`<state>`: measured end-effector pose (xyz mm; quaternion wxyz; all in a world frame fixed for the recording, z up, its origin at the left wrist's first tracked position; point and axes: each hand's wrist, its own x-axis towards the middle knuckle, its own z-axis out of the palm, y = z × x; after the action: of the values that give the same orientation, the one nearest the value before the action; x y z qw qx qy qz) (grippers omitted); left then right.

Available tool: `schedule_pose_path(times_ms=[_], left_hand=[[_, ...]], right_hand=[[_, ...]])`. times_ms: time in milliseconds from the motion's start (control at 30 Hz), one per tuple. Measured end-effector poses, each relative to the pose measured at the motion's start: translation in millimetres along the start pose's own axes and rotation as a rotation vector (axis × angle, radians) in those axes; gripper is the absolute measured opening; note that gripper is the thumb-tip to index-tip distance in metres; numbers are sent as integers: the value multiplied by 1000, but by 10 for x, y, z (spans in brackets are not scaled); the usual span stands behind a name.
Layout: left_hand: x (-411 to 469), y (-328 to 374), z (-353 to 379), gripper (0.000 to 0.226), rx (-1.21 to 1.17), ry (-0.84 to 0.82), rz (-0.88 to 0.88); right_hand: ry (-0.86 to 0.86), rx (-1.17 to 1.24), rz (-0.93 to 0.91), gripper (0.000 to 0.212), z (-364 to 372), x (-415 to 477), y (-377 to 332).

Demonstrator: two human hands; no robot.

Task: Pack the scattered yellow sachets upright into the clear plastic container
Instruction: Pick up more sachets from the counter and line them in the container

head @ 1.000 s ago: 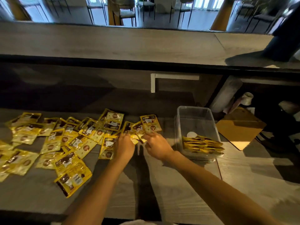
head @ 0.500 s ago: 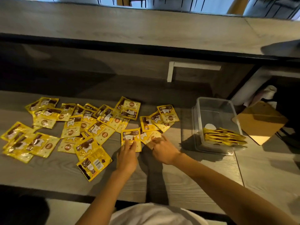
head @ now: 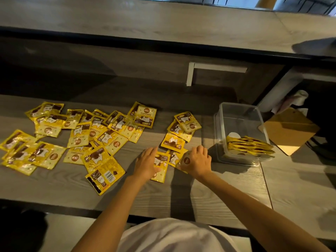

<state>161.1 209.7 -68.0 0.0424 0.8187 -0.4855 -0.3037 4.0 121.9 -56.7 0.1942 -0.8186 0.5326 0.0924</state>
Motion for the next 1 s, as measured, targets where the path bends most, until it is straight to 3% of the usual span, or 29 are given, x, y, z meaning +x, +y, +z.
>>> schedule_pose_path(times_ms=[100,233,367,467,600,667,767,900,1000], left_hand=[[-30,8,-9,84,-63,75,-80],[-91,82,-95,63,-150,142,-153],[-135,179,-223,45,-302,267,-160],[-107,229,-336,44,-479,343,-193],[-93,281,-435,3,-509,416,-158],[-119,329,-446,7,-455,431,-97],[-143,431,-465,29,-414,388,-74],[-133,585,-536,29,-717,227,-74],[-104,708,-579,33,-705,254,-23]], right_hand=[[-36,39,66,82,-58,26,14],[-77,300,104,60,-150,55,15],[49,450,27,48,-272,17,-7],[155,583,0,40,-372,25,-18],[221,689,-1,20,-534,44,-24],[252,692,-41,15,-590,57,-19],[278,670,-117,8,-666,72,21],[283,590,-198,18,-813,52,70],[321,481,-228,23,-928,50,135]])
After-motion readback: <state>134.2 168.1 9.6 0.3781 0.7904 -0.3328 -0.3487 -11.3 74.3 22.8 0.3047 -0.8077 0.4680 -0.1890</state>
